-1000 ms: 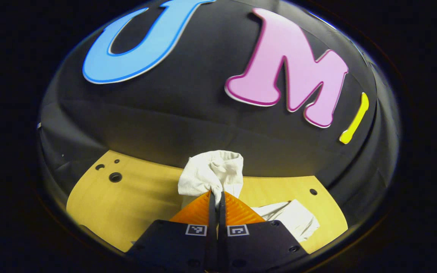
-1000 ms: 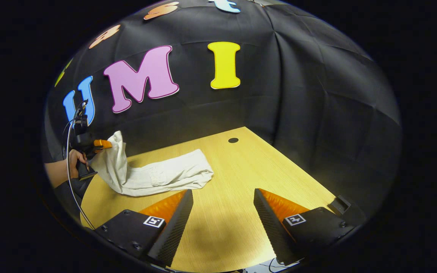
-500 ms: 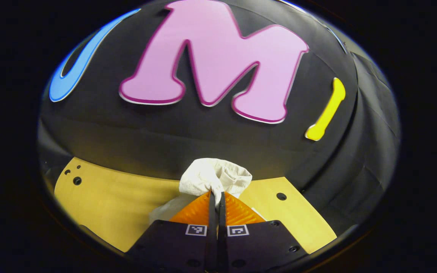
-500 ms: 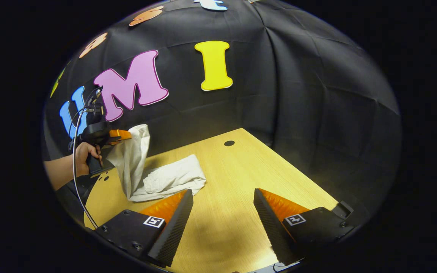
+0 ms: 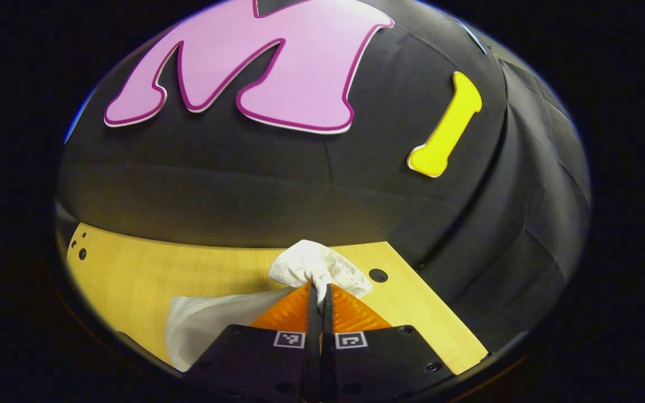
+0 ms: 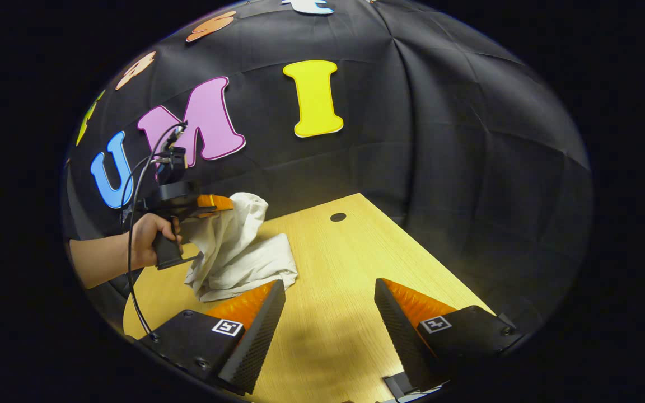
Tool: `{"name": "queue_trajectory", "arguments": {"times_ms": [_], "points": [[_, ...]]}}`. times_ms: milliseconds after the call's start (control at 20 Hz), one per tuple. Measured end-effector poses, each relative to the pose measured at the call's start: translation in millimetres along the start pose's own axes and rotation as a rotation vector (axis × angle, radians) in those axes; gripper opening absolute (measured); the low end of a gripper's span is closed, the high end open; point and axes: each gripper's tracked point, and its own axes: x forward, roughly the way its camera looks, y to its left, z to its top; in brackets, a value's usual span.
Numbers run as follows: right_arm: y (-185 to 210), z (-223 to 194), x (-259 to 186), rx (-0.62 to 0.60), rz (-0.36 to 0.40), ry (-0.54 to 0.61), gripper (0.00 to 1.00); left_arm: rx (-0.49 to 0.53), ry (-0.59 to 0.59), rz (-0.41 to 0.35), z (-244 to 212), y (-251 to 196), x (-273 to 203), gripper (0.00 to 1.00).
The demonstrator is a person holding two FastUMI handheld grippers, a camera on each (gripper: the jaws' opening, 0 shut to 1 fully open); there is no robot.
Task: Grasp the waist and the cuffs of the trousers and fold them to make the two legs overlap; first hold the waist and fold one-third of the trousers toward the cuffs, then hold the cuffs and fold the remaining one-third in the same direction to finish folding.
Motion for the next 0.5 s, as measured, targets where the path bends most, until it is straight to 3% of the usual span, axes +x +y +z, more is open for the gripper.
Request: {"name": "queue_trajectory", "arguments": {"times_ms": [150, 350, 400, 450, 500], "points": [[0.7, 0.4, -0.8, -0.01, 0.018, 0.006, 0.98, -0.019, 0.021, 0.01, -18.0, -17.3, 8.3, 0.1], [0.2, 0.9, 0.8, -0.006, 0.031, -0.007, 0.98, -0.04, 0.06, -0.002, -39.1, -26.6, 5.1, 0.24], [0.0, 0.3, 1.4, -0.011, 0.036, -0.009, 0.98, -0.044, 0.056, -0.018, -40.7, -30.0, -1.0, 0.33], [-0.3, -1.2, 3.0, -0.019, 0.039, -0.005, 0.98, -0.044, 0.049, -0.032, -42.4, -31.9, -6.6, 0.32], [0.2, -3.9, 4.3, -0.025, 0.042, 0.004, 0.98, -0.036, 0.038, -0.046, -41.8, -31.2, -16.4, 0.51]]}}
